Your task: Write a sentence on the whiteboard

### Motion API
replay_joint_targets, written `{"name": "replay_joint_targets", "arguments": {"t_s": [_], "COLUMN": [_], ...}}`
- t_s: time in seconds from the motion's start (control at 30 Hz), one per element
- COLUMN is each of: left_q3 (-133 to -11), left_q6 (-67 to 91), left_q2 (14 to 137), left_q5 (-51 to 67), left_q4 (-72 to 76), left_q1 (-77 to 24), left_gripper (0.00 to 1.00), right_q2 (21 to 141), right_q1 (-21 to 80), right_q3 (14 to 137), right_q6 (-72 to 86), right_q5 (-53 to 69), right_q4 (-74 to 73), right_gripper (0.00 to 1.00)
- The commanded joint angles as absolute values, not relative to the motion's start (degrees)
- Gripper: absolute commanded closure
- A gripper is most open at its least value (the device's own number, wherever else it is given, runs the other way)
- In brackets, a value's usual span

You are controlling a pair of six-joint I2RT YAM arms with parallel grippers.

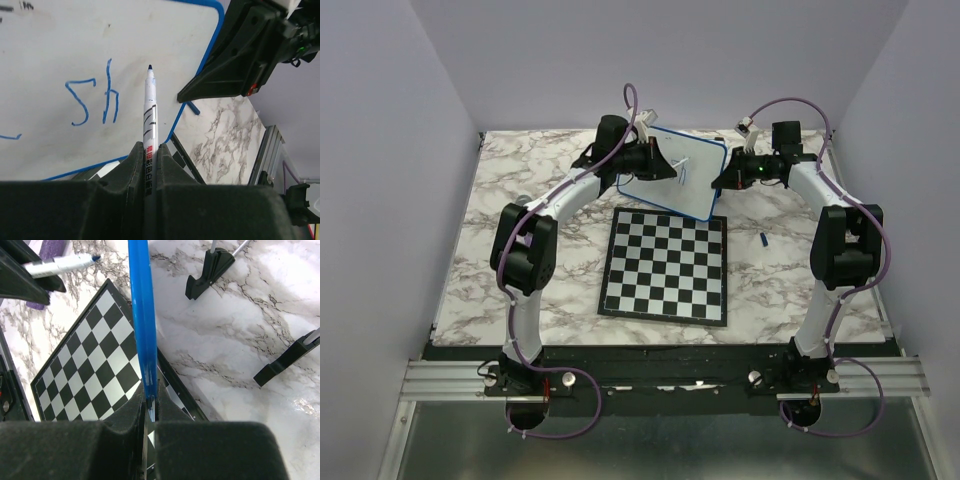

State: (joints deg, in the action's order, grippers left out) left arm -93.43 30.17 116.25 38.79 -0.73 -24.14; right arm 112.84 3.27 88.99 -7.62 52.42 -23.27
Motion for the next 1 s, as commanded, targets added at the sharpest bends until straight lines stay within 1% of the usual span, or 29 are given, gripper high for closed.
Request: {"name": "replay_joint_targets", "arguments": {"t_s": [0.0, 0.57, 0.97], "left_q3": [-97.2, -98.8, -94.3], "left_q6": [31.3, 30.0, 32.2], "left_q2": [118.5, 121.9, 117.2], "left_q5": [38.4, 38.2, 40.3], "left_q4": [0.1, -4.6, 1.9], "left_q1": [-24.5, -24.5, -24.3], "left_gripper": [1.00, 1.00, 1.00], "right_q2": [112.4, 112.4, 112.4], "right_q1": [3.7, 3.7, 3.7], "right_q3": [90.5, 90.5, 90.5], "right_q6": [-8.8, -8.7, -8.8], "right_q5": [54.6, 54.7, 54.7], "right_q4": [-23.8, -23.8, -23.8], "right_gripper": [1.00, 1.00, 1.00]}}
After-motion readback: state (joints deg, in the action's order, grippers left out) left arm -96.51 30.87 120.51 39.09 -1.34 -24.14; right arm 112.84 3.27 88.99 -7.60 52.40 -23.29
